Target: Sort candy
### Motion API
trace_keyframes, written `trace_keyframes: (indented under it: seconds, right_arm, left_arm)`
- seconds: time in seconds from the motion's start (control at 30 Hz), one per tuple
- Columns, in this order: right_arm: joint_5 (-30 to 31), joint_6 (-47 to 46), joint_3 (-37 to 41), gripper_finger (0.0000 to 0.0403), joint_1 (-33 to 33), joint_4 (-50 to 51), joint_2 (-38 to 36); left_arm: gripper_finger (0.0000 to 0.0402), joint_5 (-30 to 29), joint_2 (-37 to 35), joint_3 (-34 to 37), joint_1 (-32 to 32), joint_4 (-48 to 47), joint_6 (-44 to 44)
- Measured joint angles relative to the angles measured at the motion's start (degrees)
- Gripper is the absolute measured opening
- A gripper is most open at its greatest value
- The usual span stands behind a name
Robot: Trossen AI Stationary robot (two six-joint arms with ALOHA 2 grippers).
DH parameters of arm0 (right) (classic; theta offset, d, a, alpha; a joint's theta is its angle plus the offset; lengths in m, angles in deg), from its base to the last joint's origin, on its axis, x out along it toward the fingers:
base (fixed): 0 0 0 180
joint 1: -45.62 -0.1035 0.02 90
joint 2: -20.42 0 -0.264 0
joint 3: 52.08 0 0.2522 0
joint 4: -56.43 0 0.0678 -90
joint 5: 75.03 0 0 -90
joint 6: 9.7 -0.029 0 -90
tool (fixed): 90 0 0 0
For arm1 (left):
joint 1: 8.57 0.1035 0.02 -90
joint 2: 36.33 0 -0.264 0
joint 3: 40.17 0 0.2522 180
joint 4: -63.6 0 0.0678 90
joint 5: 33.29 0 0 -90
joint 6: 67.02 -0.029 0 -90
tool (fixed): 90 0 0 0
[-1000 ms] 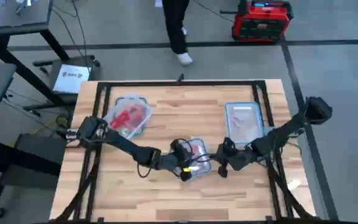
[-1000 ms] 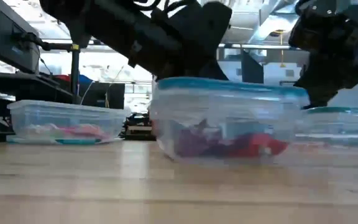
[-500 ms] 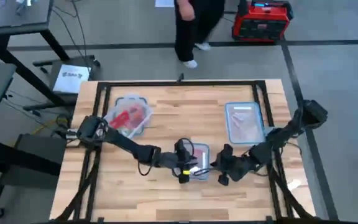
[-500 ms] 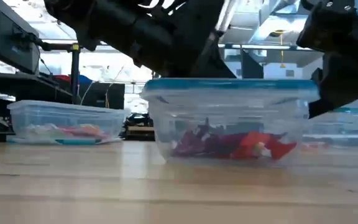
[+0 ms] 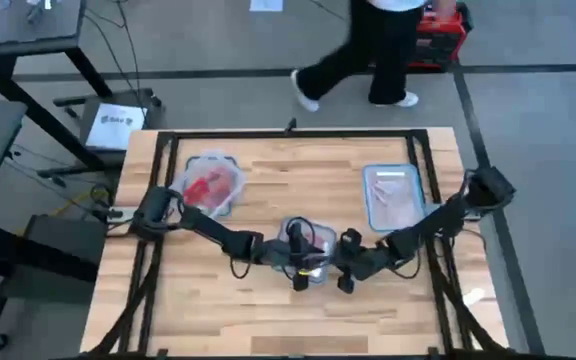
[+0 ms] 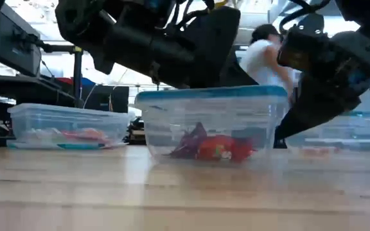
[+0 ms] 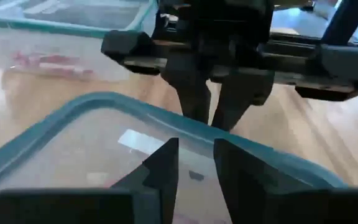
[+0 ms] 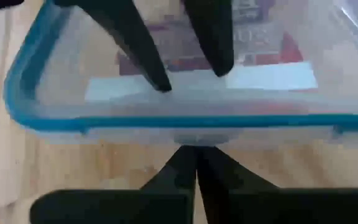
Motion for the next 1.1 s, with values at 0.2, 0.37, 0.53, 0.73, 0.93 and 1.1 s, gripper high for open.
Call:
trace_keyframes:
  seconds: [0.2,0.37,0.53,0.73,0.93,1.1]
  right_arm:
    - [-1.4,1.5,-2.4,0.0,1.0,4.1,0.7]
    - [0.5,-0.5,-4.6,0.0,-0.9,18.4,-3.2]
    - [0.3,-1.5,-8.3,0.0,-4.2,33.0,-9.2]
    - [-8.1,3.1,-14.1,0.0,-4.2,34.2,-16.1]
    - [-7.2,13.9,-14.4,0.0,0.6,11.8,-13.0]
    - [-12.7,17.8,-15.5,0.0,7.0,2.0,-1.6]
  left_arm:
    - [0.0093,2.2,-0.2,0.1,0.3,0.2,-0.9]
    - [0.0093,3.0,-1.6,-0.1,0.4,-0.8,-1.2]
    - [0.0093,4.2,-4.8,0.2,0.2,-2.7,-1.4]
    - [0.0093,2.9,-15.0,-0.5,0.2,-16.0,-1.4]
    - [0.0093,-2.2,-29.9,-3.1,-0.7,-38.5,-0.3]
    - [0.0093,-9.8,-41.6,-3.2,-2.3,-56.0,5.8]
